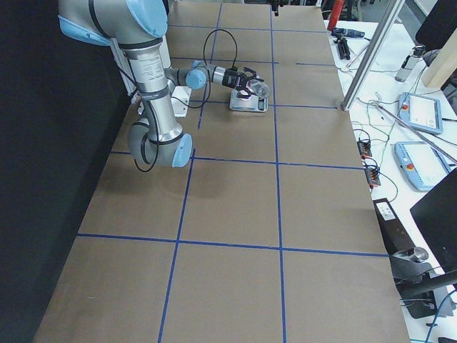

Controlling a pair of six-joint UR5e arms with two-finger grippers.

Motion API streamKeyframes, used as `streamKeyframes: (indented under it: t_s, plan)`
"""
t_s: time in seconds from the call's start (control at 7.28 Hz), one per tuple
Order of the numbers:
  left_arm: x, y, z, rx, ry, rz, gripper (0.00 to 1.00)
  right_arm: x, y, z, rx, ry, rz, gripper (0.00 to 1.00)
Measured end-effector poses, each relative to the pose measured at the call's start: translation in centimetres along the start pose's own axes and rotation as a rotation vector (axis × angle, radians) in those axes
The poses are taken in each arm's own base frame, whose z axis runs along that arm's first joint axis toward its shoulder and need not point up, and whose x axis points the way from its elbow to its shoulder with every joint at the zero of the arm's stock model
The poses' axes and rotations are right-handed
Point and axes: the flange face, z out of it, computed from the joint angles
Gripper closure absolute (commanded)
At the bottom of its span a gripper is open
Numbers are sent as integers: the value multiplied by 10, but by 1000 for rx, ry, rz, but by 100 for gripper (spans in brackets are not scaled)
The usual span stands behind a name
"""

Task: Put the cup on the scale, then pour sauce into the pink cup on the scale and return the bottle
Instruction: 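Turn the bottle upright and move it back away from the scale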

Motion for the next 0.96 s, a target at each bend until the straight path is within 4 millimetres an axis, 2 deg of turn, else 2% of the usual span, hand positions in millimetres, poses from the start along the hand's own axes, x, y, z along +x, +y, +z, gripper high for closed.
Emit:
streamKeyframes:
  t_s: [0.41, 0.96]
  plan:
    - [1, -1, -1, 3, 1, 0, 1, 2, 15, -2, 8, -22, 105, 100]
    - [2, -1, -2, 5, 2, 1, 1, -8, 19, -4, -2, -107, 497, 100]
